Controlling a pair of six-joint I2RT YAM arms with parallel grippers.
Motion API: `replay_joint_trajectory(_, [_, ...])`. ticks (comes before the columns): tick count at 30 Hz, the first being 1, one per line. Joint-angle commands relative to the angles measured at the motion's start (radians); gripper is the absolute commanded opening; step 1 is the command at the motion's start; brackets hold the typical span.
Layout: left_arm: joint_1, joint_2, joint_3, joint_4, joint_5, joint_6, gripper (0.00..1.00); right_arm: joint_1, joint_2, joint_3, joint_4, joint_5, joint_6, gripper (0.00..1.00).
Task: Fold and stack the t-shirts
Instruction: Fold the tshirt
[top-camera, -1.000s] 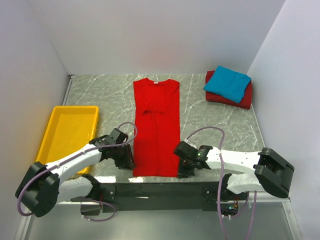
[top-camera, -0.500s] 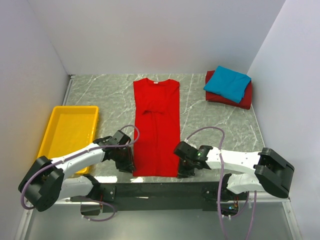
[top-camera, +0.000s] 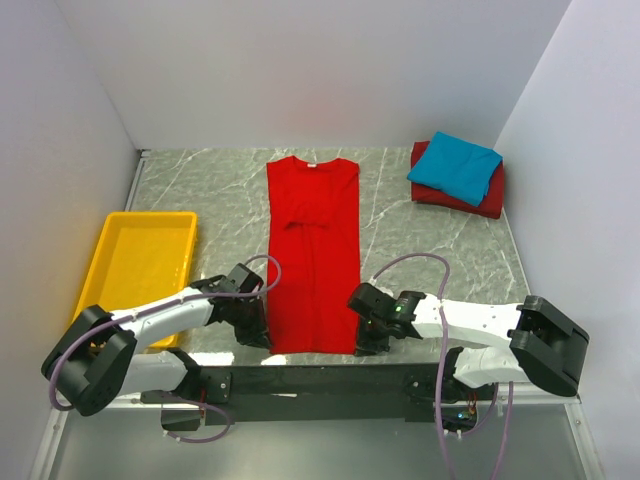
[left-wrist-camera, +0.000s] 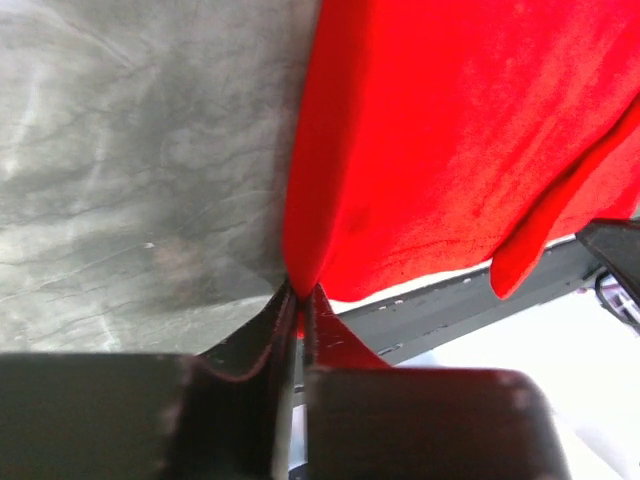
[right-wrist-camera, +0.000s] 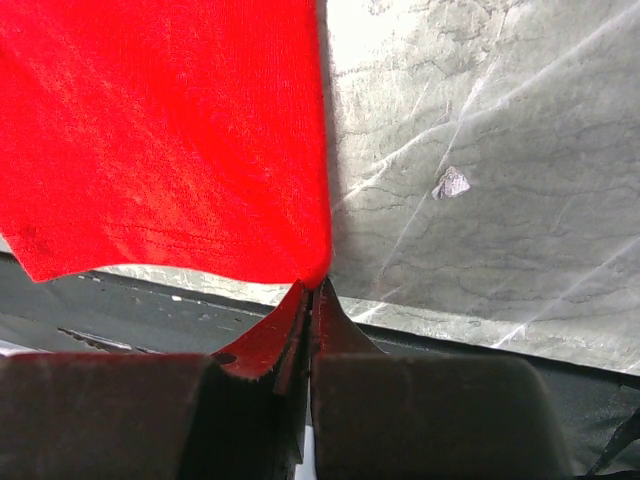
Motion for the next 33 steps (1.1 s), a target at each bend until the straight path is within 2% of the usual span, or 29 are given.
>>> replay_joint_trajectory(1, [-0.006,-0.001,-0.027,0.013,-0.008,-0.003,0.01,0.006,-0.010,0.002,-0.019,0.057,-0.003,0.00])
replay_joint_trajectory(8, [-0.006,-0.094,-0.016,-0.053,-0.060,-0.031,0.00,0.005,-0.044,-0.003,-0.069,0.087,0.027,0.00])
replay_joint_trajectory(17, [-0.006,-0.111,-0.018,0.014,-0.001,-0.028,0.00,0.003,-0.050,0.071,-0.108,0.112,-0.005,0.00])
replay_joint_trajectory(27, [-0.006,-0.177,0.062,0.027,-0.053,-0.075,0.00,-0.006,-0.062,0.200,-0.206,0.187,-0.033,0.00])
replay_joint_trajectory(33, [-0.006,-0.139,0.140,0.028,-0.116,-0.049,0.00,-0.073,-0.061,0.244,-0.217,0.208,-0.082,0.00])
